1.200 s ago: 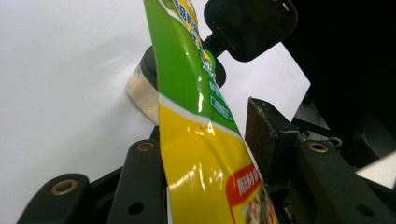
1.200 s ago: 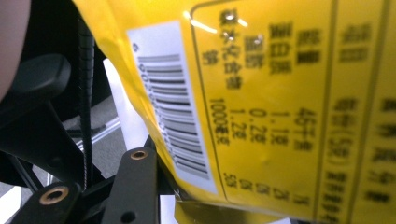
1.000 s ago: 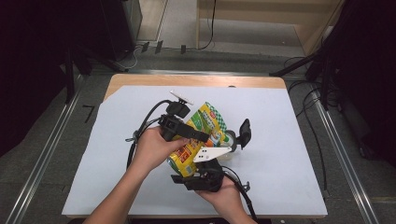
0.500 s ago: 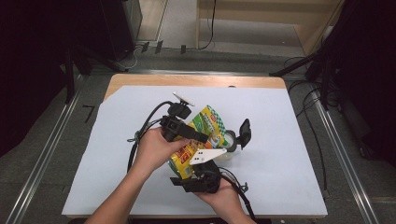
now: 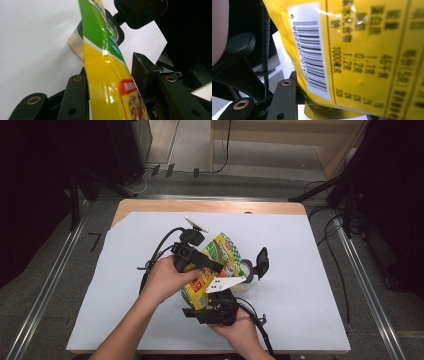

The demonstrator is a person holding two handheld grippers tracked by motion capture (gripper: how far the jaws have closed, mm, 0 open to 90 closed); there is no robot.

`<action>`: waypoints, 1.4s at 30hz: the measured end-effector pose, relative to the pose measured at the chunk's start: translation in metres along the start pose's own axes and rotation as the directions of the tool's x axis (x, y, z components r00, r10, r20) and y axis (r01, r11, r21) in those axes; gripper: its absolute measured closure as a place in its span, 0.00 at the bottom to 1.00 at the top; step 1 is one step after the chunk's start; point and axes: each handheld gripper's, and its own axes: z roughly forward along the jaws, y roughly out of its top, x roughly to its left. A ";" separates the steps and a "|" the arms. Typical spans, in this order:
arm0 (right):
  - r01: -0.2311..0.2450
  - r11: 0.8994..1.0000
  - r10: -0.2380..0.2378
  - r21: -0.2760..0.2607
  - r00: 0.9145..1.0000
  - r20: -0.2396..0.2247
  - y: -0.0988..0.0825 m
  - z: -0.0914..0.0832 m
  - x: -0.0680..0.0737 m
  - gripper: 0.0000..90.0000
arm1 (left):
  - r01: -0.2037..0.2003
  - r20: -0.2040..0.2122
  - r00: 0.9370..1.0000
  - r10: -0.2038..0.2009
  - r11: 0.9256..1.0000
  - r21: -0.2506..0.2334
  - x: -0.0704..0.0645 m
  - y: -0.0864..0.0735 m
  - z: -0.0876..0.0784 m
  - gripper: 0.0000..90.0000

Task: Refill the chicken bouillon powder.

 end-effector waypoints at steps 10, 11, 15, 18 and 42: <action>0.043 0.999 -0.043 -0.007 0.999 0.015 0.002 -0.001 0.004 0.66 | 0.060 -0.028 0.998 -0.060 0.998 0.011 -0.003 0.003 -0.004 0.73; 0.051 0.999 -0.051 -0.006 0.998 0.023 0.002 -0.001 0.004 0.66 | 0.059 -0.029 0.998 -0.059 0.998 0.008 -0.003 0.003 -0.004 0.73; 0.086 0.996 -0.087 0.010 0.994 0.060 0.003 0.000 0.007 0.64 | 0.054 -0.043 0.998 -0.054 0.999 0.004 -0.005 0.003 -0.004 0.74; 0.109 0.994 -0.111 0.027 0.990 0.081 0.002 0.002 0.009 0.63 | 0.056 -0.047 0.997 -0.056 0.998 0.006 -0.005 0.003 -0.004 0.75; 0.114 0.993 -0.115 0.019 0.992 0.057 0.011 0.003 0.010 0.69 | 0.096 -0.059 0.994 -0.093 0.994 0.046 -0.003 0.016 -0.009 0.76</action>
